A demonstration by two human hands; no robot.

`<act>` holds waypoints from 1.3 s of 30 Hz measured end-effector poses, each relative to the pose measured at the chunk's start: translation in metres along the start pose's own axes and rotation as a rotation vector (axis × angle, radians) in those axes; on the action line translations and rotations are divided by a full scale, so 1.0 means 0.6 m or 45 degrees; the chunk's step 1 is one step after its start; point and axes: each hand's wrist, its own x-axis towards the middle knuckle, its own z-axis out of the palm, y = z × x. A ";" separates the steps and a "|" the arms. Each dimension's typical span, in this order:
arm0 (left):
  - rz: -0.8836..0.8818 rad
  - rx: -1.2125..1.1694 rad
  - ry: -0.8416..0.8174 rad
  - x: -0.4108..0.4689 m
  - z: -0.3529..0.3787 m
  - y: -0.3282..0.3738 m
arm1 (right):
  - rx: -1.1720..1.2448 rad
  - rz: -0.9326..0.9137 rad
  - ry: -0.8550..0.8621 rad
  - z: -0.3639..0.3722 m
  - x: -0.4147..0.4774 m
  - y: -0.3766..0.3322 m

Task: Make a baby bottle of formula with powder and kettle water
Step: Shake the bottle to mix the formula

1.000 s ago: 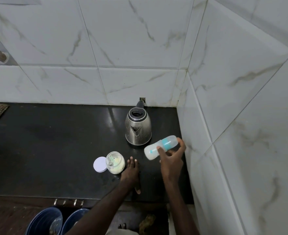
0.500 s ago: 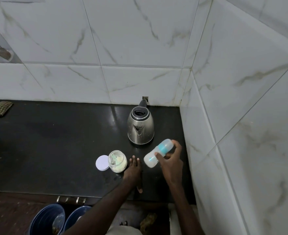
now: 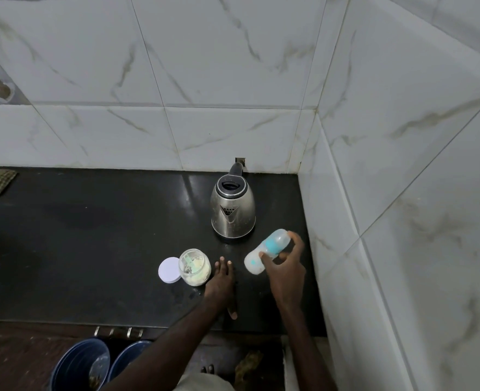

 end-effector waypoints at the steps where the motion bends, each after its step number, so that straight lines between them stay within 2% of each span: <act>1: 0.002 -0.011 0.004 0.000 0.000 0.000 | 0.077 0.017 0.105 -0.001 0.000 -0.005; 3: 0.000 -0.020 0.001 -0.001 -0.002 0.001 | 0.122 -0.002 0.186 -0.001 -0.002 -0.010; 6: -0.003 0.003 -0.014 0.001 -0.002 0.001 | -0.063 -0.030 -0.058 0.011 -0.008 0.000; 8: -0.008 0.008 -0.020 0.002 -0.001 0.001 | -0.127 -0.011 -0.100 0.013 -0.010 0.005; 12: -0.002 -0.014 0.012 0.001 0.000 0.001 | 0.072 0.059 0.221 0.002 -0.005 -0.008; 13: -0.003 -0.023 0.014 0.001 0.000 0.000 | 0.080 0.058 0.206 0.002 -0.006 -0.007; 17: -0.012 -0.017 0.002 0.002 -0.001 0.001 | -0.050 0.026 -0.094 0.016 -0.014 0.006; 18: -0.015 -0.019 -0.004 0.001 0.000 0.001 | -0.032 0.027 -0.074 0.016 -0.013 0.005; 21: -0.008 -0.023 -0.009 -0.001 -0.002 0.000 | 0.216 0.125 0.188 0.009 0.000 -0.008; 23: -0.004 -0.024 -0.010 -0.001 -0.003 0.001 | 0.273 0.149 0.232 0.008 0.002 -0.010; 27: -0.019 -0.030 -0.026 0.000 -0.002 0.002 | 0.103 0.081 -0.101 0.024 -0.011 0.003; 28: -0.020 -0.023 -0.025 0.001 -0.002 0.002 | 0.115 0.079 -0.093 0.025 -0.011 0.004; 31: -0.013 -0.013 -0.018 0.003 0.001 0.000 | 0.327 0.196 0.165 0.016 -0.002 -0.008; 33: -0.013 -0.020 -0.010 0.003 0.000 0.001 | 0.411 0.239 0.243 0.010 0.000 -0.008; 37: -0.024 -0.042 -0.020 0.002 0.000 0.002 | 0.150 0.162 -0.090 0.022 -0.014 0.009; 39: -0.030 -0.057 -0.014 0.004 0.002 0.000 | 0.150 0.168 -0.047 0.021 -0.015 0.010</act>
